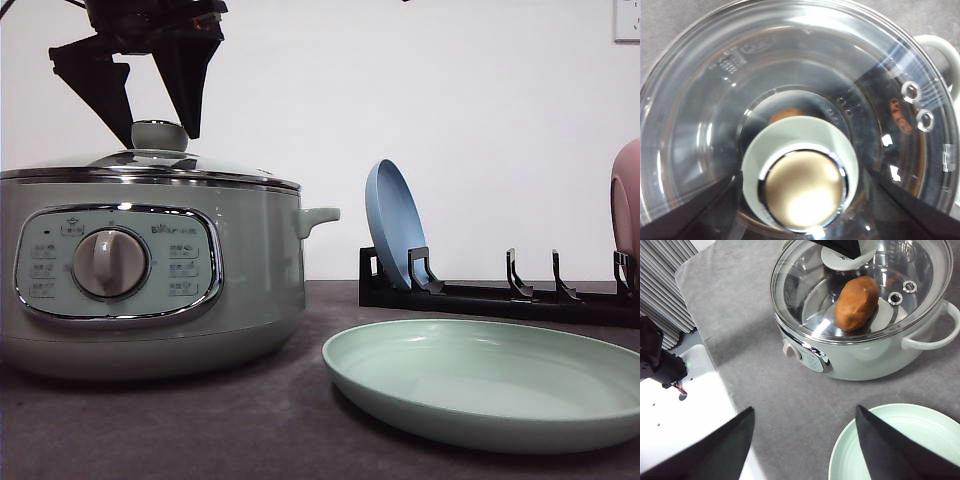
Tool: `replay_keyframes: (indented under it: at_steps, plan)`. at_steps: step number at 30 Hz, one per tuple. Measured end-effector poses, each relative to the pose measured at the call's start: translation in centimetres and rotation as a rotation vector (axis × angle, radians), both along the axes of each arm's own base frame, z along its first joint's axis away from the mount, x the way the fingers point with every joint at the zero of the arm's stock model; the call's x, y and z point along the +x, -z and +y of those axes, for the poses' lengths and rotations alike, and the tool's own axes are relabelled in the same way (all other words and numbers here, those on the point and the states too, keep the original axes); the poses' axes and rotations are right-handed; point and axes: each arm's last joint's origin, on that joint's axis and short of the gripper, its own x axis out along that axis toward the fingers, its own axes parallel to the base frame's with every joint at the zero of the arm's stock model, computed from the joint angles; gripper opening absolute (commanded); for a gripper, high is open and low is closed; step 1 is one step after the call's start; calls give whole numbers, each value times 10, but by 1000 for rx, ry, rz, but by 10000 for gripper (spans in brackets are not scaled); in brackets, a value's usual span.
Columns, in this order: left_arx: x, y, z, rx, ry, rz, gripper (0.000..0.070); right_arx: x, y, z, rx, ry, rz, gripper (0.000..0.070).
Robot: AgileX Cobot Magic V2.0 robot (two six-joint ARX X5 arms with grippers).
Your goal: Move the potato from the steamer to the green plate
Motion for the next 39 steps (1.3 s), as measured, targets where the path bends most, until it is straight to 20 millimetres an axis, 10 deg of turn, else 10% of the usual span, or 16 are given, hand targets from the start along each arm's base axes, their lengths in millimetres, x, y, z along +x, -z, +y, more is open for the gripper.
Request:
replay_keyframes:
  at_steps: [7,19,39]
  plan:
    - [-1,1,-1,4,3,8,434,0,0,0,0,0,0,400]
    - [-1,-1,-1,13,14,2,7,0,0,0,0,0,0,400]
    - [-18,-26,16,-13,-1,-65,2,0,0,0,0,0,0,400]
